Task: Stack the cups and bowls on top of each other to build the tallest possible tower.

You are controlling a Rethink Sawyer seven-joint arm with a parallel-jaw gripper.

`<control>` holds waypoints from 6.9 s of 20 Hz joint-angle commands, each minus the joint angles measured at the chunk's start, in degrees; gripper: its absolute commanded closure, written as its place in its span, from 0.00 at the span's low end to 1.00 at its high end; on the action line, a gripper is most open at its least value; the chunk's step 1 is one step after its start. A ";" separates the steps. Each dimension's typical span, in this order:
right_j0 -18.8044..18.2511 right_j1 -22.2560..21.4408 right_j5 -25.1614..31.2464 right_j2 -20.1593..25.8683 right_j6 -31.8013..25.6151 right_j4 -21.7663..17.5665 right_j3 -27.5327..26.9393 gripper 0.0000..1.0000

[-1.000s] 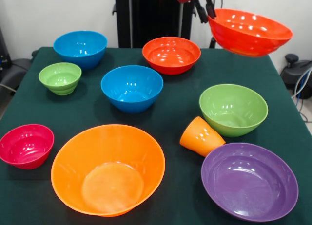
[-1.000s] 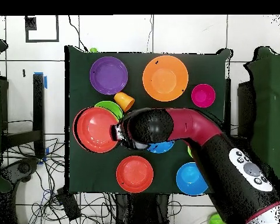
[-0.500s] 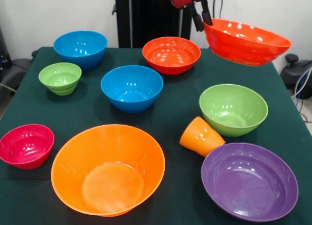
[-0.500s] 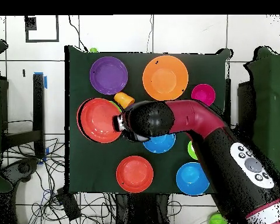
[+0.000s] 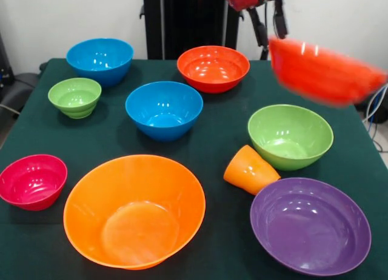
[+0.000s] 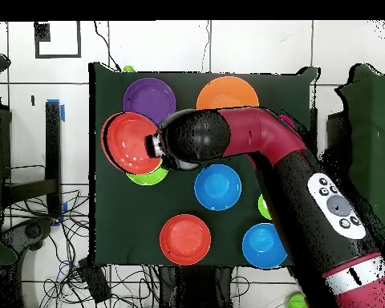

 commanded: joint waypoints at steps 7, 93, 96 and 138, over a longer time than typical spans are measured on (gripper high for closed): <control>1.42 0.62 4.50 -2.92 -4.33 -3.23 -2.50 0.00; 18.19 -2.38 -37.18 -27.07 19.14 -17.23 19.34 0.00; 18.23 0.31 -39.99 -29.31 20.83 -16.71 22.44 0.00; 29.26 15.22 -49.39 -46.30 23.15 -9.56 22.46 0.00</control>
